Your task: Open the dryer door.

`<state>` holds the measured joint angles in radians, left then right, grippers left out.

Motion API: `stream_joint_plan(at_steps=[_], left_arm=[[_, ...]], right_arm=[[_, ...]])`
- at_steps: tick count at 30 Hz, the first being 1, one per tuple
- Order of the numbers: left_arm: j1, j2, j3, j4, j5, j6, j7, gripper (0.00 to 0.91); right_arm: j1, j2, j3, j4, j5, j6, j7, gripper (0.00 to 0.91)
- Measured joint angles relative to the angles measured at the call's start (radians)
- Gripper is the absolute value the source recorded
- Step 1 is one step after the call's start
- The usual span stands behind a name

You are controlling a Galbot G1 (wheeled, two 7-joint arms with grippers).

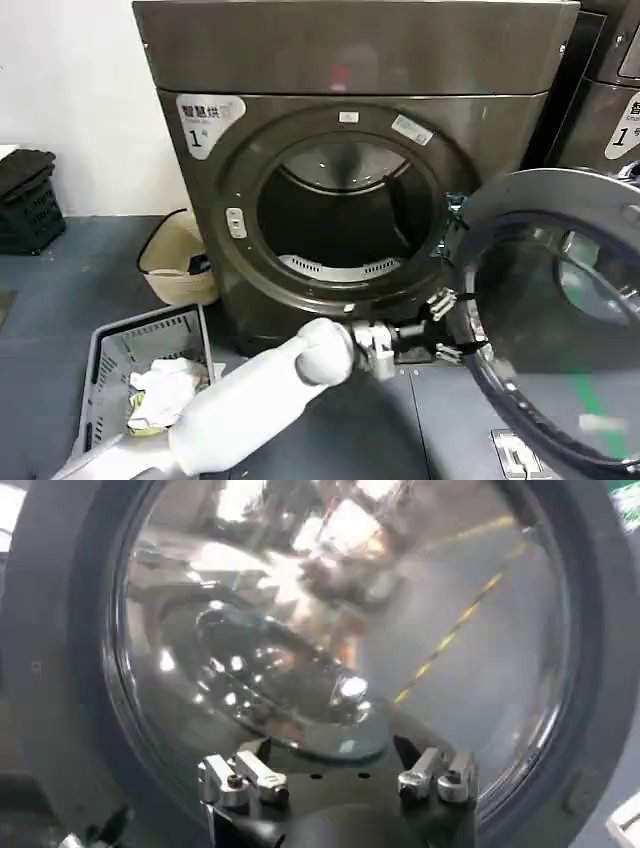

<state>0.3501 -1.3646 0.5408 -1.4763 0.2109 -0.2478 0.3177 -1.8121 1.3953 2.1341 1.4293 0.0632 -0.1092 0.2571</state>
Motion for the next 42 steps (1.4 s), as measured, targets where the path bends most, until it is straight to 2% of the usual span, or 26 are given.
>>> stream_joint_plan(at_steps=[15, 24, 33, 42], left_arm=[[-0.087, -0.172, 0.022, 0.204, 0.008, -0.013, 0.001, 0.907], [-0.089, -0.196, 0.022, 0.235, 0.007, -0.013, 0.002, 0.907], [-0.073, -0.148, 0.036, 0.178, 0.009, 0.037, 0.034, 0.907], [-0.079, 0.030, 0.072, 0.003, 0.131, 0.018, 0.134, 0.907]], right_arm=[[-0.005, -0.001, 0.005, -0.005, 0.001, 0.010, -0.013, 0.907], [-0.008, -0.005, 0.009, -0.012, 0.002, 0.013, -0.017, 0.907], [-0.009, -0.010, 0.012, -0.013, 0.001, 0.011, -0.023, 0.907], [-0.008, -0.015, 0.008, -0.019, -0.003, 0.015, -0.031, 0.907]])
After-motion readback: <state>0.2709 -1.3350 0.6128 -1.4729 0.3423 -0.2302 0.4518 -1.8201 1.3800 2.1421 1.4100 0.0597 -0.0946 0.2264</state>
